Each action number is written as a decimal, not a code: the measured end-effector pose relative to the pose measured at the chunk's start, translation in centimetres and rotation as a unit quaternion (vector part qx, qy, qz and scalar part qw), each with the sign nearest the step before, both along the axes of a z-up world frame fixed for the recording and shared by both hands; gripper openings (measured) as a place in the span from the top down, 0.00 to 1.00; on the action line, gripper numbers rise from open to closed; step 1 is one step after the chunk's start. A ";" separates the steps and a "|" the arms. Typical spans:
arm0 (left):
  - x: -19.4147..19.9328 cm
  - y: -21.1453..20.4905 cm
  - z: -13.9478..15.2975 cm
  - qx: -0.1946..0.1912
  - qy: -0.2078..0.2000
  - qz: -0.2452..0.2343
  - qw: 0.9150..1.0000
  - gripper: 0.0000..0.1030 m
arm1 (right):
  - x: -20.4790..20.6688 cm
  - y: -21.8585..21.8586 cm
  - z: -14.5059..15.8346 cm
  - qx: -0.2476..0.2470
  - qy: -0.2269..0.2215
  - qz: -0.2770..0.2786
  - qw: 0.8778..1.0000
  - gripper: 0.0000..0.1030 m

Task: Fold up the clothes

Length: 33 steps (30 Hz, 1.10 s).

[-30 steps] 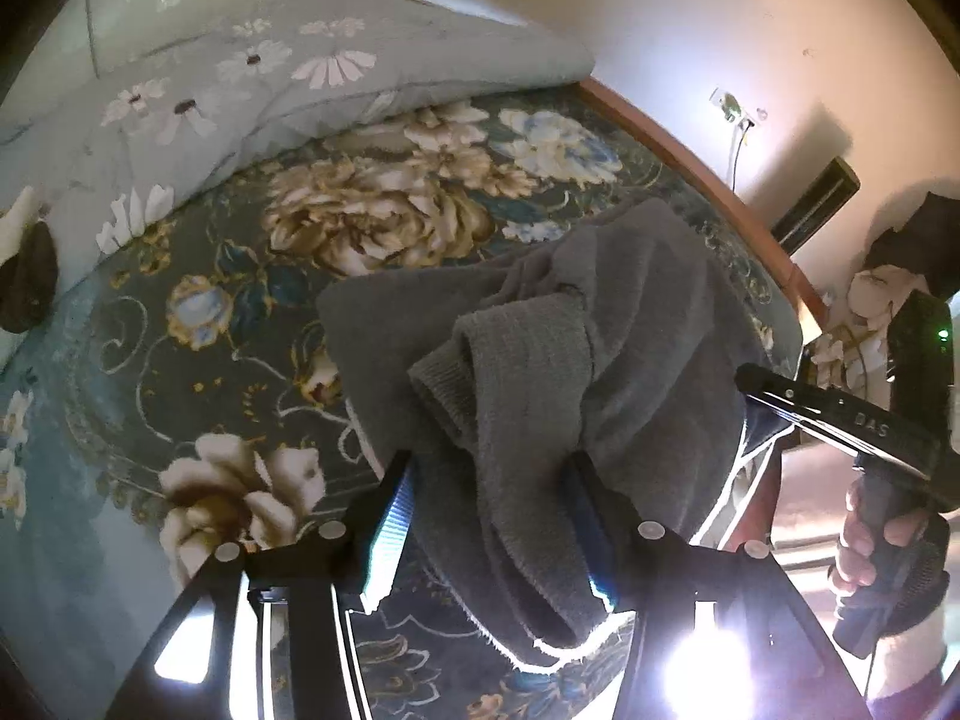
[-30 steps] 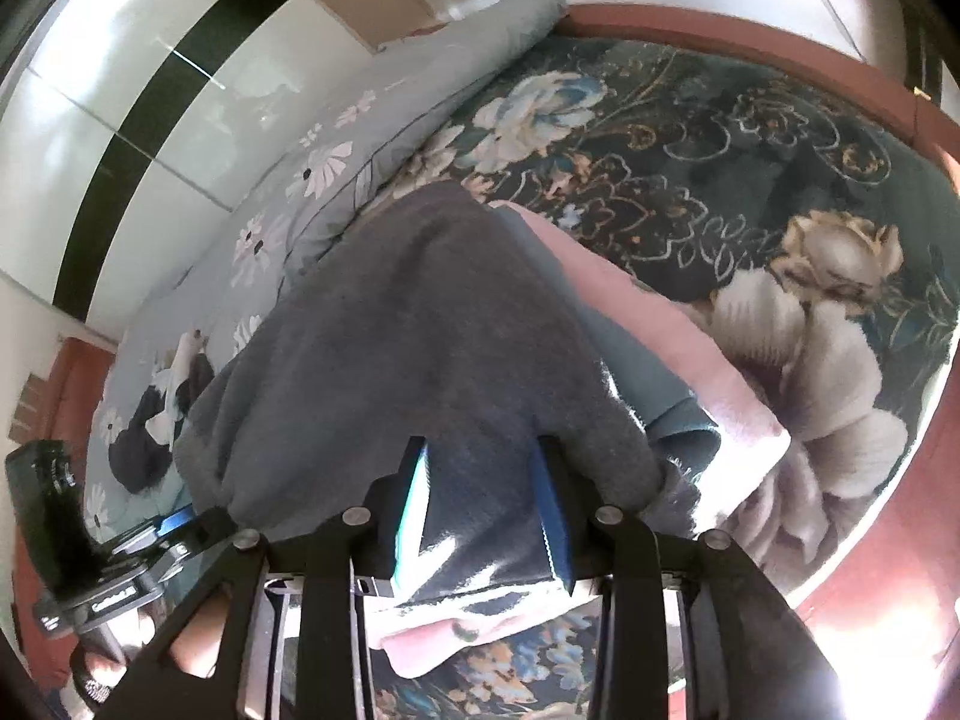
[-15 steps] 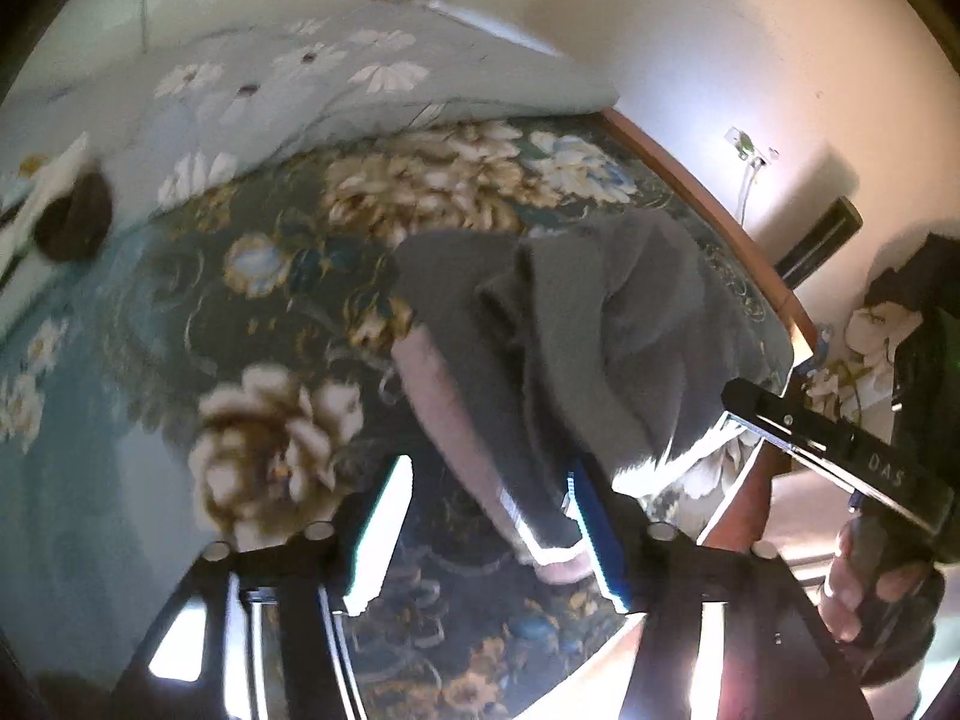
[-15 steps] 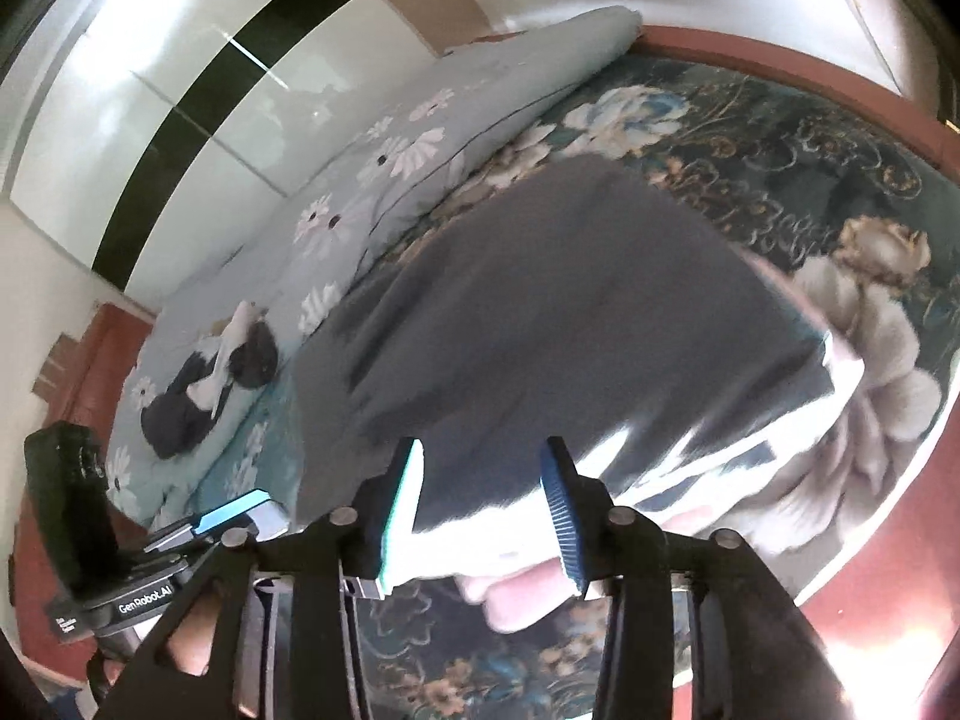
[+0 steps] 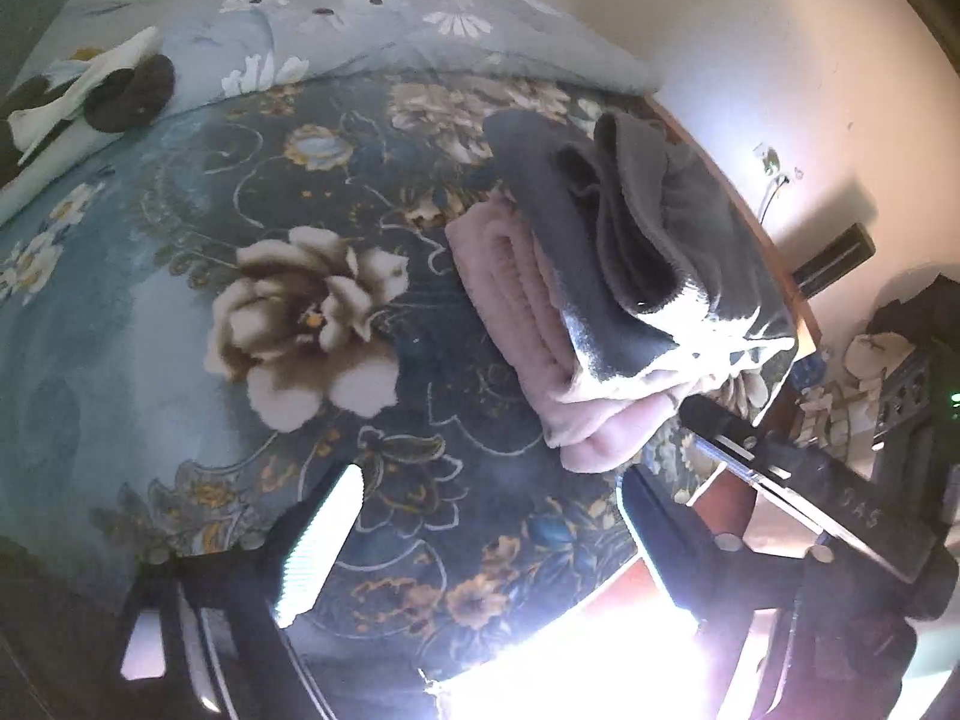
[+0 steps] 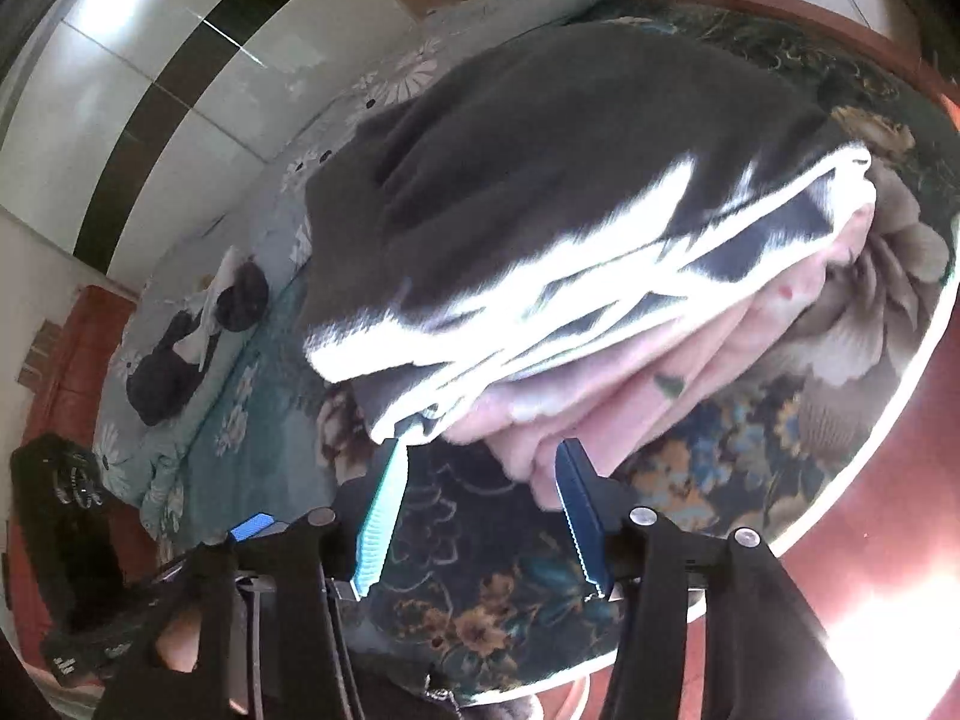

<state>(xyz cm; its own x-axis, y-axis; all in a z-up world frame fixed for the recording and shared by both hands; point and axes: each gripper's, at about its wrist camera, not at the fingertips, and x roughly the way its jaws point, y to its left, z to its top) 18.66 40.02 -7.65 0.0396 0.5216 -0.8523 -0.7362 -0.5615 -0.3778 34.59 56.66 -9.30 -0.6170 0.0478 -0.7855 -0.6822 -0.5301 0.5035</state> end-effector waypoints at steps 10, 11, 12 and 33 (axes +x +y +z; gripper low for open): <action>0.1 -3.0 1.8 0.010 0.069 0.023 0.997 0.00 | 0.0 -3.6 0.8 0.028 -0.006 -0.018 0.999 0.38; 0.2 -3.2 1.9 0.010 0.079 0.025 0.997 0.00 | 0.1 -4.0 0.7 0.031 -0.006 -0.022 0.999 0.37; 0.2 -3.5 2.0 0.013 0.082 0.026 0.996 0.00 | 0.2 -4.4 0.7 0.034 -0.006 -0.026 0.999 0.36; -0.6 -6.8 3.7 0.064 0.083 0.077 0.991 0.00 | 1.7 -8.8 3.8 0.173 -0.049 -0.078 0.981 0.11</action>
